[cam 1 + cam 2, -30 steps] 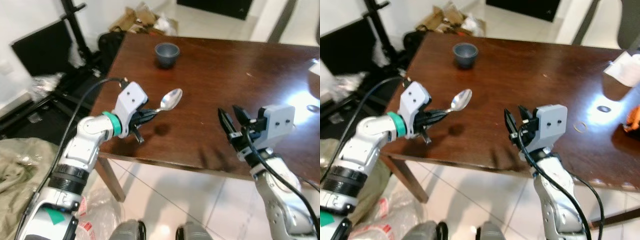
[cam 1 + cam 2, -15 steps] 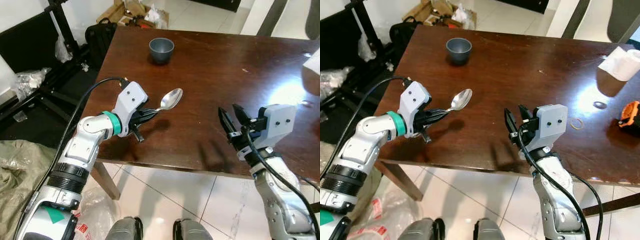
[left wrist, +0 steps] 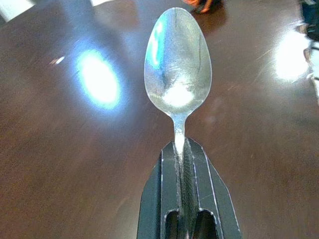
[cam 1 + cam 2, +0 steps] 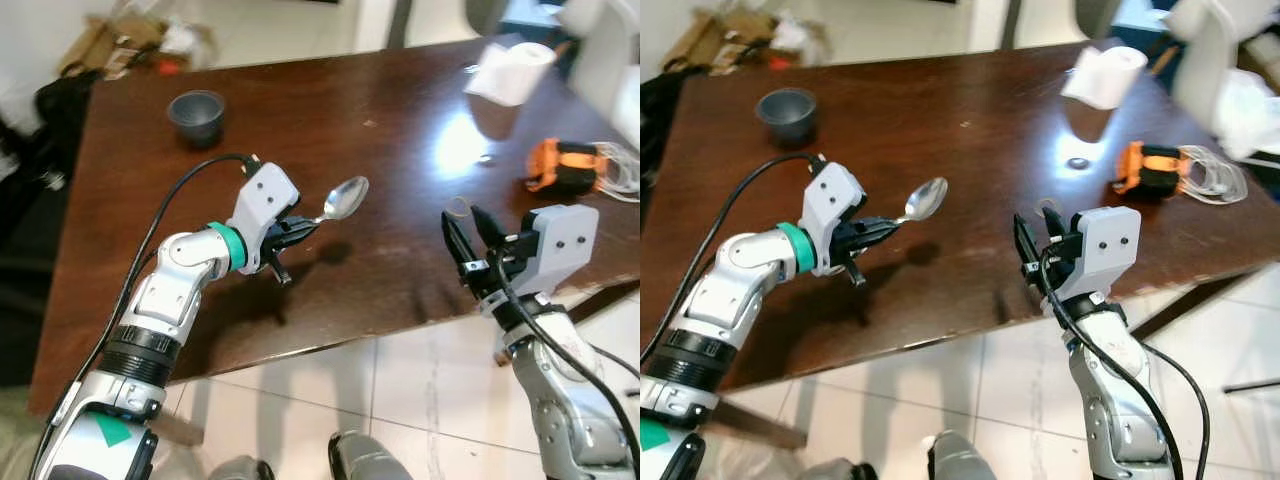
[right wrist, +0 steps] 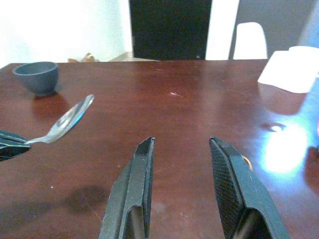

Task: Setting the table

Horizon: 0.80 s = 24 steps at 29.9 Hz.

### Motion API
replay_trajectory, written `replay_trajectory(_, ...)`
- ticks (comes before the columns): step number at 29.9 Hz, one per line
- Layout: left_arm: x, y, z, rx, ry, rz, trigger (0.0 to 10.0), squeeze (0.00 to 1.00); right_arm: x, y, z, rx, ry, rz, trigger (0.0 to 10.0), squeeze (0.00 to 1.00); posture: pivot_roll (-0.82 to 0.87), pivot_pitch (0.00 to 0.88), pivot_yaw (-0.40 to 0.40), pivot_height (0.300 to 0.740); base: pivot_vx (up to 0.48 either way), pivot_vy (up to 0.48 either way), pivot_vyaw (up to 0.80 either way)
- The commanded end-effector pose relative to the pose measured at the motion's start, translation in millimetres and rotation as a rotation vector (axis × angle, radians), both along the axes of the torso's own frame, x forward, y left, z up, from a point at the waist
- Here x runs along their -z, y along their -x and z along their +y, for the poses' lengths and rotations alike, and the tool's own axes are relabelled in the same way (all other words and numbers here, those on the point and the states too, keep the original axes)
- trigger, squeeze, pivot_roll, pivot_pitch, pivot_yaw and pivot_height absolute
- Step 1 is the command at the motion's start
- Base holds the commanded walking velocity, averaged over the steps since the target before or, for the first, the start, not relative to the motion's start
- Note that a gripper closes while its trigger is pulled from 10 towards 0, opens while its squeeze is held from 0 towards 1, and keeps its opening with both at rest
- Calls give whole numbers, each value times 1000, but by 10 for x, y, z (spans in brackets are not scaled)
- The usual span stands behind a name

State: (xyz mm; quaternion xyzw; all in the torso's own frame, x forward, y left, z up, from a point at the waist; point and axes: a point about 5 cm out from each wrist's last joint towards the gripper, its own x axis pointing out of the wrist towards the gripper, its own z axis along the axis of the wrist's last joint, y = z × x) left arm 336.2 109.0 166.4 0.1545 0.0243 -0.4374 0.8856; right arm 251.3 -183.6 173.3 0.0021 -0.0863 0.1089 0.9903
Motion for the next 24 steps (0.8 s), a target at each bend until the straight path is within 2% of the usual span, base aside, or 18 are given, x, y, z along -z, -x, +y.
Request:
replay_trajectory(1, 52, 3, 23, -2, -13, 18, 10000, 0, 31, 6, 6, -4, -8, 19, 10000, 0, -33, 0, 57, 740, 0, 0, -800)
replay_trajectory(24, 73, -2, 19, -14, -9, 21, 10000, 0, 16, 5, 4, -9, -7, 17, 10000, 0, -36, 3, 53, 740, 0, 0, -800)
